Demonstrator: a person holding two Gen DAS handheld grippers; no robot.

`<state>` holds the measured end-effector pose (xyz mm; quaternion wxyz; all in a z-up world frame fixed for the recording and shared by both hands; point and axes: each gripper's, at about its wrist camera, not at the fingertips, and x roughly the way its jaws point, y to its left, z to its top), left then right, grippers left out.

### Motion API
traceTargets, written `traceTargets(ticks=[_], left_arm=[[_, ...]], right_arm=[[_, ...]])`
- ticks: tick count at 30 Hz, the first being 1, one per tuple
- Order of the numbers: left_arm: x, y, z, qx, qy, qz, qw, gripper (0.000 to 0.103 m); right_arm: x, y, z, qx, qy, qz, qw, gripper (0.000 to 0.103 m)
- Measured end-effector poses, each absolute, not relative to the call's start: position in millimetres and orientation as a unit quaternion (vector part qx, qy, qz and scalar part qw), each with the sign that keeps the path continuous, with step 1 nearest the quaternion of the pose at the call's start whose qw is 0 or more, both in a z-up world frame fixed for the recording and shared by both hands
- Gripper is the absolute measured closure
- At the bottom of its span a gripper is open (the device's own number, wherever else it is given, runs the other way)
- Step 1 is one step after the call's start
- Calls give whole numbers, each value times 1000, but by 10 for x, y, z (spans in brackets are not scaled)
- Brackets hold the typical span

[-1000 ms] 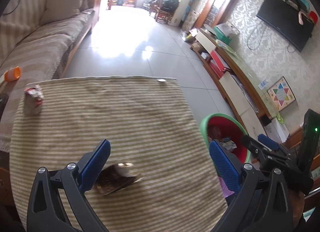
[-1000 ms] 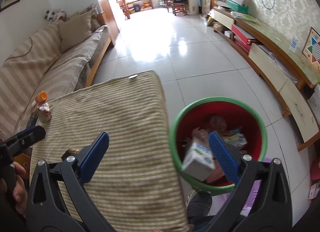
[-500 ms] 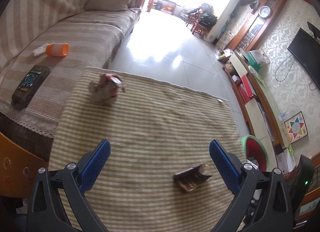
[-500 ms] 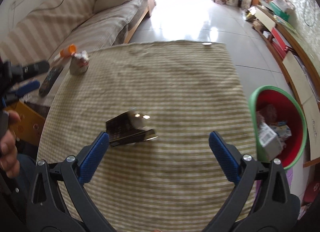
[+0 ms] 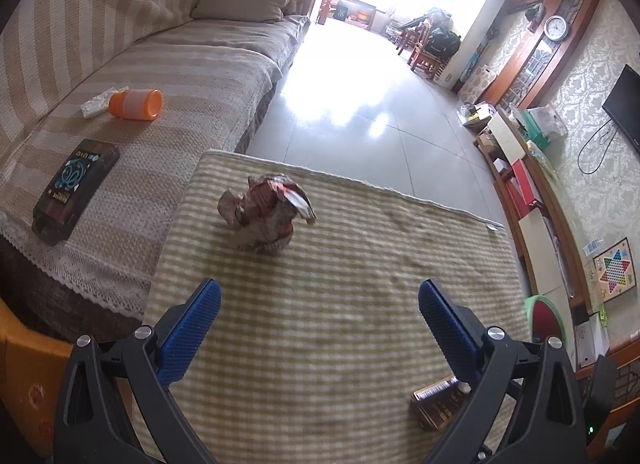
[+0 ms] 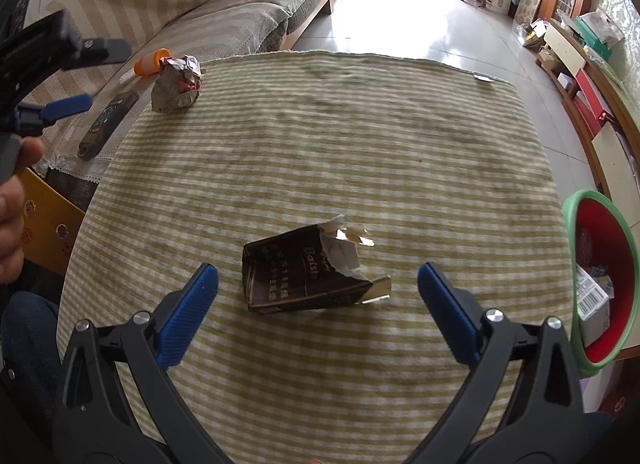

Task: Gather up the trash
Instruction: 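Grasp the crumpled brown-red paper with the left tool while the right tool grasps the dark brown wrapper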

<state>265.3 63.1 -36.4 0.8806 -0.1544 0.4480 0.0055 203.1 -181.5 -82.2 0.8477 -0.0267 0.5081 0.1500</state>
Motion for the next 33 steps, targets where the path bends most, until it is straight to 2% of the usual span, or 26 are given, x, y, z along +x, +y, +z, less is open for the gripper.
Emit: traceTargets(ticks=[8,21,22,25,29,33], left_arm=[[3248,631,-616,-71,473,42,877,8],[3670,843,-1120,-67,502,73,859,9],[3679,847,-1139,-66,502,75,859,12],[3685,858,-1170,-73,501,72,860,31],[3638,832,-1100,-71,487,70,868,44],[3572,787,-987,-77,477,59,873,47]], right_arm=[[2191,-1841,-945,-5,516,154,843,5],[2272,-1752,-1159,-23,528,168,832,5],[2269,-1749,-1165,-24,528,169,832,5],[2267,-1740,-1165,-25,527,170,832,5],[2265,-1745,-1172,-22,528,170,832,5],[2255,-1686,-1183,-36,526,171,833,5]])
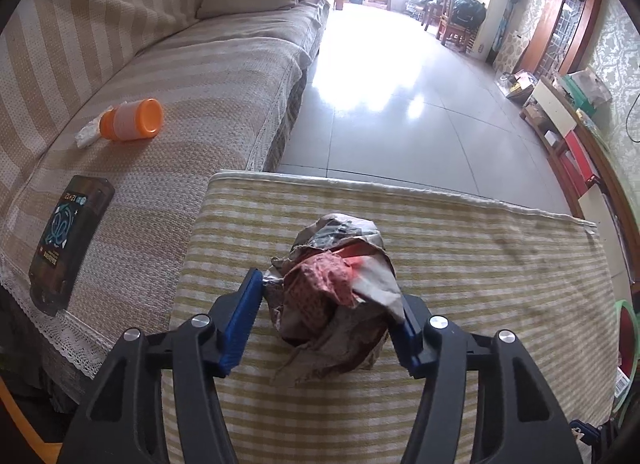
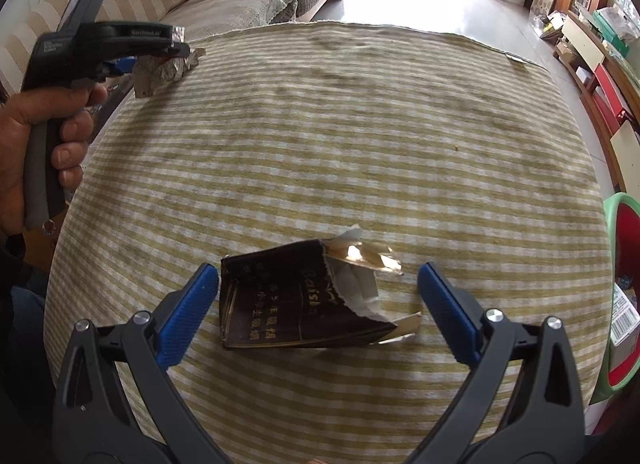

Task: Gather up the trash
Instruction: 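Grasp the crumpled brown-red paper with the left tool while the right tool grasps the dark brown wrapper, then carry the crumpled paper and dark wrapper over the red bucket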

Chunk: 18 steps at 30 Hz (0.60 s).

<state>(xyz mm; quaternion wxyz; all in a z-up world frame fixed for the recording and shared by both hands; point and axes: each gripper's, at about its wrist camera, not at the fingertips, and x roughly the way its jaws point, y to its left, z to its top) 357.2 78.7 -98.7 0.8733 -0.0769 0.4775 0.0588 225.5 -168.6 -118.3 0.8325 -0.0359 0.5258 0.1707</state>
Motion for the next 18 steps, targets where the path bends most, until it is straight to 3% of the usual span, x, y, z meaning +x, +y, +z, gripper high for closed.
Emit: traceTargets(ticks=[7,13,18], left_arm=[[3460,703,-845,-70,466,49,881,47],[3362,626,-719,-69,456,38,887,49],[3263,570,-587,-74,446,34,891,50]], right_arm=[[2142,-1582,-1199,-78,516,175,835,6],[2110,-1617,-1176,-81,513,176,836,28],[2106,-1674,-1120,-68,512,181,837,28]])
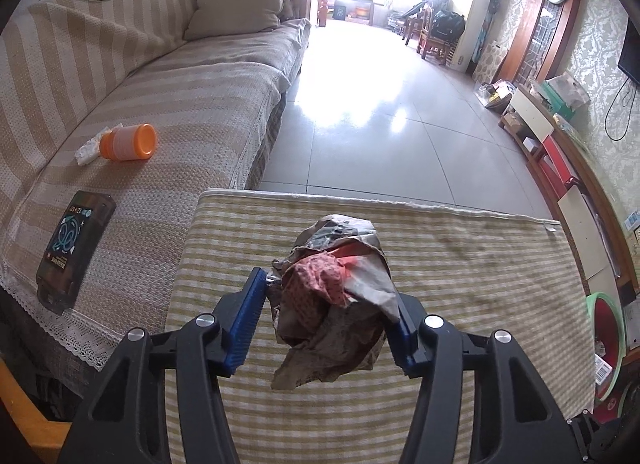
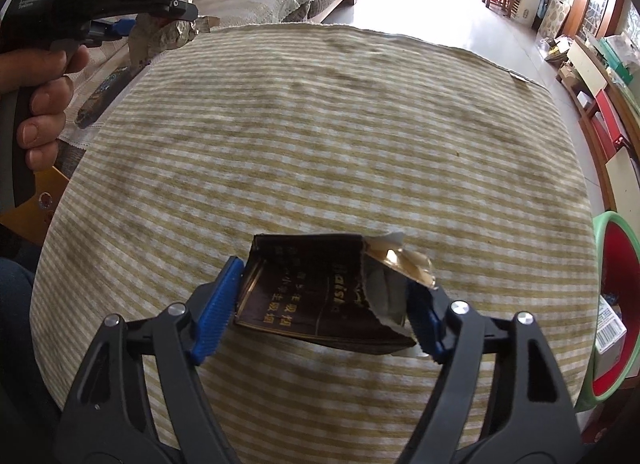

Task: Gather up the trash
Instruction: 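Carry the crumpled paper and dark wrapper over the red bucket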

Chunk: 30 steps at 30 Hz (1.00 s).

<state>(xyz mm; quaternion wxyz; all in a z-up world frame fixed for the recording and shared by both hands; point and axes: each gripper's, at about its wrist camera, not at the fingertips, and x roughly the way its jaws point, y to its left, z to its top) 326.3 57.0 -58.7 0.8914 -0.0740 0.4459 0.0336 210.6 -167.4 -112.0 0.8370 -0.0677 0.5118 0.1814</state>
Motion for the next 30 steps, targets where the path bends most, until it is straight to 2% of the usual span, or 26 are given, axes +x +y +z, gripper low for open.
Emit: traceTargets(ticks=[13,30], left_arm=[[2806,318,-86,-70,416,14,907,51],[2047,-261,187,-37,411,-22,911,51]], right_arm=[[1973,-1868,-691,-42,480,179,858,28],[1689,-2558,-78,4,417,138,898,29]])
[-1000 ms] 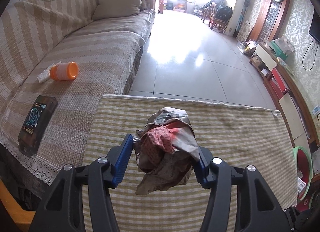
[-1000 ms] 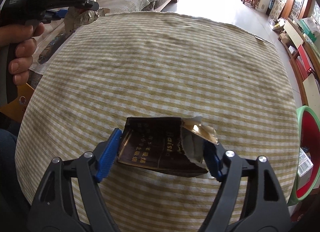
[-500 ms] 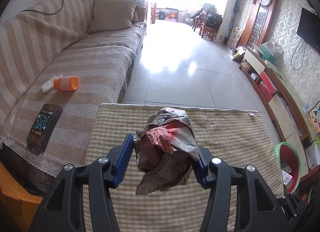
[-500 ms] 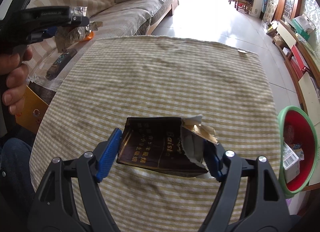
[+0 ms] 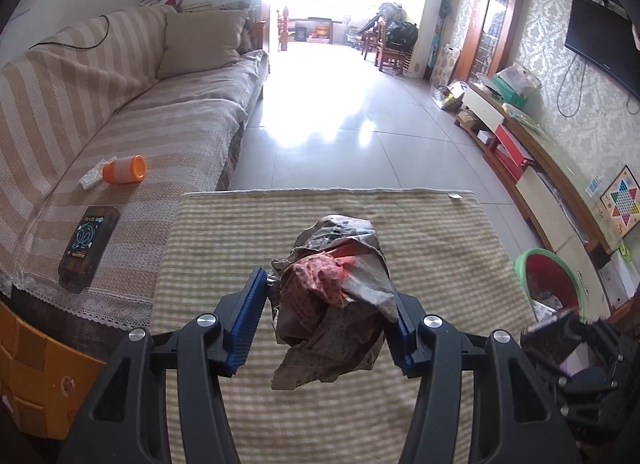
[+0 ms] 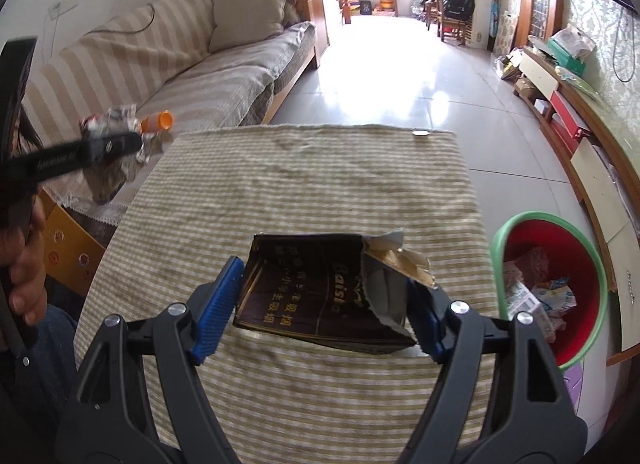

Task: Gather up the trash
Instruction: 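Carry the crumpled paper and dark wrapper over the red bucket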

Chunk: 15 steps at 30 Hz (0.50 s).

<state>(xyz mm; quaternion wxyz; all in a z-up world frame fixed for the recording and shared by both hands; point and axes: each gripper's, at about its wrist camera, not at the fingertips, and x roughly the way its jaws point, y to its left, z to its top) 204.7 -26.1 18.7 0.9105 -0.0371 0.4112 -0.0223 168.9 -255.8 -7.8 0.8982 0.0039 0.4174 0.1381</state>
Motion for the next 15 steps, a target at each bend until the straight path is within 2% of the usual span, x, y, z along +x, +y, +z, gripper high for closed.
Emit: traceTargets(ticks=[15], left_arm=[[1781,-982,349,-17,410,-73,909,51]], right_arm=[[1639,-3172,252,43,376,100,920,29]])
